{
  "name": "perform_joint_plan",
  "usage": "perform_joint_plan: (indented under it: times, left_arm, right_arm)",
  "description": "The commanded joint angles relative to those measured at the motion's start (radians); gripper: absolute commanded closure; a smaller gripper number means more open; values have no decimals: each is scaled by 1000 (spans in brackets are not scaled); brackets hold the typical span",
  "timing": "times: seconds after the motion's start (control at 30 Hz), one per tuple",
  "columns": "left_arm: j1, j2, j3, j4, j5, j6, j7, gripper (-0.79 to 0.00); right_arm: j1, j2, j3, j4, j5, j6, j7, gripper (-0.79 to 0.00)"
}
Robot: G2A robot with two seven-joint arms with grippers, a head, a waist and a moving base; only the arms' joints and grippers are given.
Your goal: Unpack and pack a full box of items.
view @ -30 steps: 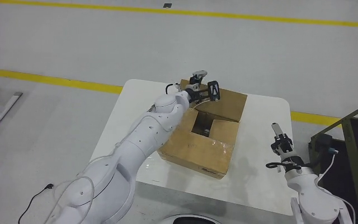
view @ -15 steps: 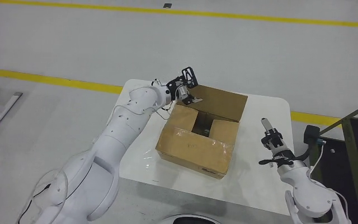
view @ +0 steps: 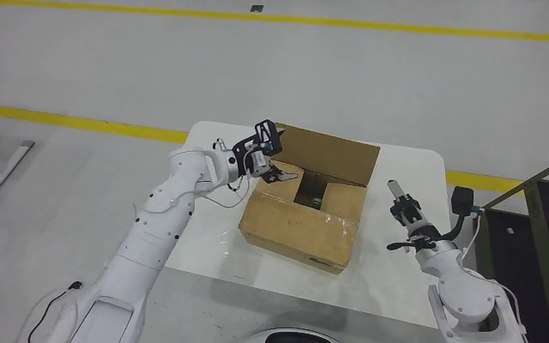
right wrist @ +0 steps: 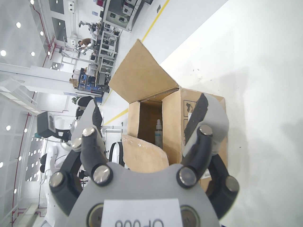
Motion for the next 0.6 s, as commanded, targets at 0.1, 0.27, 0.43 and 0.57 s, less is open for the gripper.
perform_joint_plan:
  times: [0.1, 0.27, 0.43, 0.57]
  left_arm:
    - [168, 30, -100, -270, -107, -12, -195, -785]
    - [168, 30, -100, -270, -107, -12, -195, -785]
    - [168, 30, -100, -270, -107, -12, -195, -785]
    - [168, 30, -100, -270, -107, -12, -195, -785]
  right_arm:
    - [11, 3, -16, 24, -64, -45, -11, 0]
    - [18, 6, -34, 54, -182, -128, -52, 0]
    - [20, 5, -38, 61, -174, -135, -65, 0]
    - [20, 5, -38, 61, -174, -135, -65, 0]
